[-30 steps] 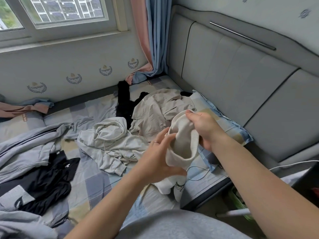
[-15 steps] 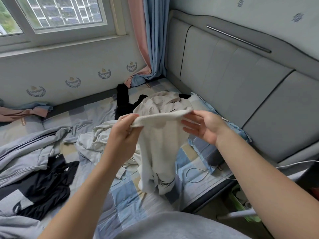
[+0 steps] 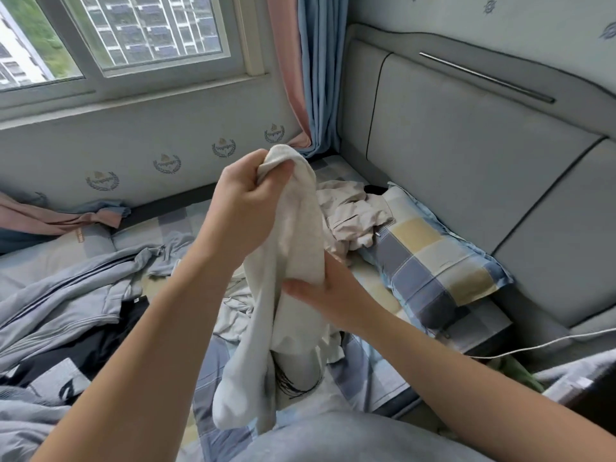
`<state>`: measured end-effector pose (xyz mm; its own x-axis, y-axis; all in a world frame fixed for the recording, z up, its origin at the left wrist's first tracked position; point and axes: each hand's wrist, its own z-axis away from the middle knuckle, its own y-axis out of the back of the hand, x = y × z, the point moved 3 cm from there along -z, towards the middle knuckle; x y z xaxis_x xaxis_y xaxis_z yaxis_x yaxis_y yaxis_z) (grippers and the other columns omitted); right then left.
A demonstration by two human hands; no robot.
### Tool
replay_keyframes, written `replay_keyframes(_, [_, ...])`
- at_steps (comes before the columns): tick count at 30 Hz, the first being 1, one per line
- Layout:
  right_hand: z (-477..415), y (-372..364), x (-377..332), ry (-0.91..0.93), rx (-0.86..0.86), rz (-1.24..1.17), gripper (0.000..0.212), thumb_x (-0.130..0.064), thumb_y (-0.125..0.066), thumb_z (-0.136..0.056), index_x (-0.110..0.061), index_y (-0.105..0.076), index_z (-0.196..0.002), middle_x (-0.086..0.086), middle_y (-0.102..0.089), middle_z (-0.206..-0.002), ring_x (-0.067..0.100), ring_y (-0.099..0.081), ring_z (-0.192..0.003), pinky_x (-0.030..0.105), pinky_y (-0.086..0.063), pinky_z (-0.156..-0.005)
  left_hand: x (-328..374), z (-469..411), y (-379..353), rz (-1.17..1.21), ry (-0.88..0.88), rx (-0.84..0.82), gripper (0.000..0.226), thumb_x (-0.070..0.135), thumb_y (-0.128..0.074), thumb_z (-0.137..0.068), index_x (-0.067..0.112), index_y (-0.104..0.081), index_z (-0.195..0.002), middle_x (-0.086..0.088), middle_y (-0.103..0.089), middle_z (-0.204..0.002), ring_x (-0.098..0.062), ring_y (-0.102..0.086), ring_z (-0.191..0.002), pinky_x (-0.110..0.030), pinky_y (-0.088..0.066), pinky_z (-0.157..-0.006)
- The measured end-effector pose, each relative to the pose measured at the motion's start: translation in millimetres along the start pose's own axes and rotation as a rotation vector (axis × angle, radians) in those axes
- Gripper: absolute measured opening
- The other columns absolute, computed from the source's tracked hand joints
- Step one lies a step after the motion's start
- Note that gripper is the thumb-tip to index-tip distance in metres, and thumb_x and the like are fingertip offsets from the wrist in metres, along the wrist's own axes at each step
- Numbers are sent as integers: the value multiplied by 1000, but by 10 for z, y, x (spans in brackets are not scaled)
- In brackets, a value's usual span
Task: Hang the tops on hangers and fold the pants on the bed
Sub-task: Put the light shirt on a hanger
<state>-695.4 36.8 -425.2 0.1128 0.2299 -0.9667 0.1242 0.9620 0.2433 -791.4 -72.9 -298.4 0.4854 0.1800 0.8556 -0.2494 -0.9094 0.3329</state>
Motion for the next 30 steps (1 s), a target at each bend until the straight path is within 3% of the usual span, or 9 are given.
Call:
replay_keyframes(3, [-137, 94, 120, -23, 148, 96, 7, -41, -63, -83, -35, -64, -80, -26, -67, -74, -8, -60, -67, 10, -42, -58, -55, -5, 24, 49, 45, 11, 40, 27, -58, -96, 6, -38, -69, 8, -31, -59, -8, -28, -54, -23, -23, -46])
replay_keyframes(7, [-231, 343, 298, -66, 110, -25, 20, -9, -61, -97, -1, -62, -79, 0, -56, -71, 13, -49, -71, 32, -37, -69, -364, -31, 183, -16, 105, 77, 41, 34, -60, -91, 18, -35, -63, 14, -30, -54, -7, -27, -51, -22, -23, -44])
replay_keyframes(12, [-172, 565, 171, -110, 111, -122, 28, -21, -61, -99, 3, -66, -85, 9, -57, -75, 17, -50, -71, 31, -39, -62, -845, -11, 246, -138, 191, 147, 37, 34, -63, -91, 21, -47, -60, 15, -40, -53, -5, -34, -53, -26, -29, -52])
replay_keyframes(16, [-132, 651, 39, -181, 165, -288, 23, -17, -55, -102, -2, -66, -89, 14, -61, -81, 23, -54, -73, 33, -43, -65, -1074, 167, 121, -218, 333, 190, 11, 36, -68, -92, 27, -61, -94, 4, -64, -99, -17, -58, -94, -35, -49, -82])
replay_keyframes(18, [-113, 707, -3, -226, 226, -383, 22, -15, -53, -103, 2, -66, -102, 19, -63, -94, 26, -58, -85, 35, -48, -74, -1063, 322, 8, -307, 316, 194, 30, 39, -70, -91, 23, -57, -112, -1, -58, -118, -21, -55, -107, -38, -47, -94])
replay_keyframes(20, [-92, 765, -39, -275, 295, -457, 29, -18, -53, -103, 8, -62, -115, 21, -64, -99, 27, -62, -87, 33, -53, -76, -982, 497, -153, -265, 259, 127, 29, 41, -71, -89, 20, -56, -103, 1, -61, -106, -17, -59, -96, -31, -51, -84])
replay_keyframes(22, [-77, 809, -84, -307, 347, -487, 35, -20, -54, -103, 10, -59, -121, 21, -67, -99, 25, -65, -86, 33, -56, -73, -945, 674, -381, -204, 307, -133, 33, 53, -69, -86, 21, -60, -93, 6, -66, -91, -10, -64, -83, -23, -51, -70])
replay_keyframes(25, [-62, 831, -166, -309, 383, -507, 33, -24, -55, -103, 5, -60, -118, 24, -68, -105, 27, -68, -91, 36, -59, -75, -919, 935, -736, -83, 440, -522, 51, 68, -68, -76, 24, -66, -101, 9, -70, -99, -9, -68, -90, -37, -59, -80])
replay_keyframes(30, [-52, 872, -255, -256, 387, -566, 38, -25, -56, -102, 10, -61, -117, 26, -70, -102, 29, -71, -88, 39, -60, -76, -905, 982, -972, -158, 271, -338, 19, 41, -68, -91, 24, -66, -99, 9, -69, -86, -15, -64, -82, -42, -54, -77])
